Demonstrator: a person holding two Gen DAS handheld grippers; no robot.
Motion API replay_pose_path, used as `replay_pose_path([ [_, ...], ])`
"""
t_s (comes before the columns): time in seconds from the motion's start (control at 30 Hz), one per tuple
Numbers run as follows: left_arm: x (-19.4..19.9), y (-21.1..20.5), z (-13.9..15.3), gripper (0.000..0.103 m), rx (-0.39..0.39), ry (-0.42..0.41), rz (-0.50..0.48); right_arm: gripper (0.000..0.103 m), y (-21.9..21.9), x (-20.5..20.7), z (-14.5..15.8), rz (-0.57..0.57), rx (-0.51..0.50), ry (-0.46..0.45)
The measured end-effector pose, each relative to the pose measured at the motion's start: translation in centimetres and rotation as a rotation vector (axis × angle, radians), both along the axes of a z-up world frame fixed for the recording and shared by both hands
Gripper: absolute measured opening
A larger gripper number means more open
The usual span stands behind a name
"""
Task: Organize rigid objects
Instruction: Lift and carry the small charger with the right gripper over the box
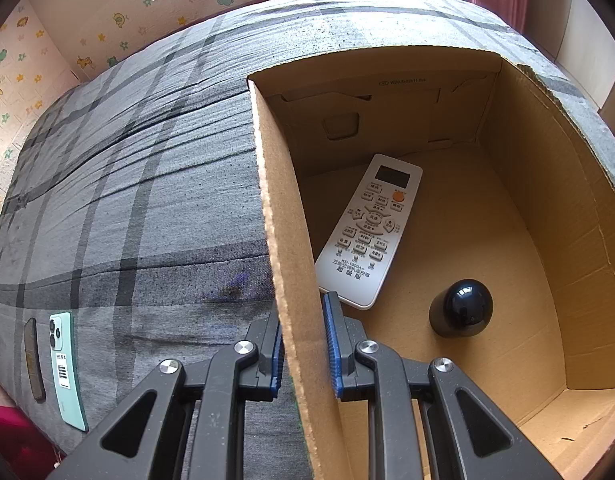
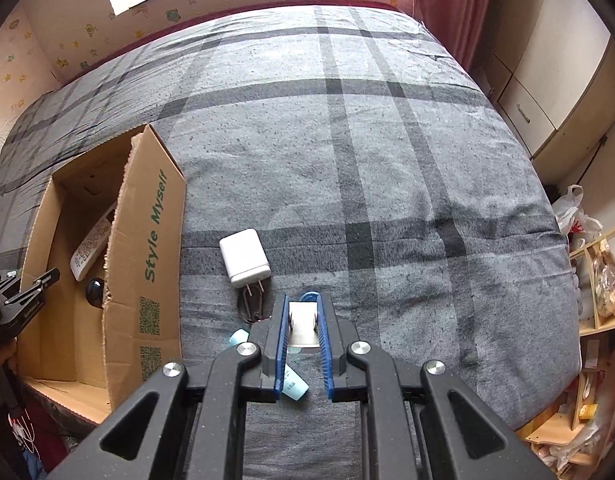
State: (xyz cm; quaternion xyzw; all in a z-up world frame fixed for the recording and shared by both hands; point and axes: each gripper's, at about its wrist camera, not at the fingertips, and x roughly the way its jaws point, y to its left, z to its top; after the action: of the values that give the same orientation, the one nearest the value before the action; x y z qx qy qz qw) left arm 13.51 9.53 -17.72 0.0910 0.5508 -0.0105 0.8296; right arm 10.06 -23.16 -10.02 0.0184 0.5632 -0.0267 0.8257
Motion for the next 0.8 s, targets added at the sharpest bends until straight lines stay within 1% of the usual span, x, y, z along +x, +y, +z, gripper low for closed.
replay_pose_path([
  [0.4, 0.1, 0.0, 0.0, 0.02, 0.0, 0.002, -0.001, 0.014, 4.6, 2.0, 4.1, 0.103, 0.006, -0.074],
  [0.6, 0.1, 0.0, 0.0, 0.02, -0.001, 0.002, -0.001, 0.014, 7.2, 2.6, 5.2, 0.162, 0.006, -0.093],
  [0.8, 0.1, 0.0, -0.1, 0.02, -0.002, 0.002, 0.0, 0.014, 10.2, 3.1, 5.6, 0.225, 0.015, -0.099],
])
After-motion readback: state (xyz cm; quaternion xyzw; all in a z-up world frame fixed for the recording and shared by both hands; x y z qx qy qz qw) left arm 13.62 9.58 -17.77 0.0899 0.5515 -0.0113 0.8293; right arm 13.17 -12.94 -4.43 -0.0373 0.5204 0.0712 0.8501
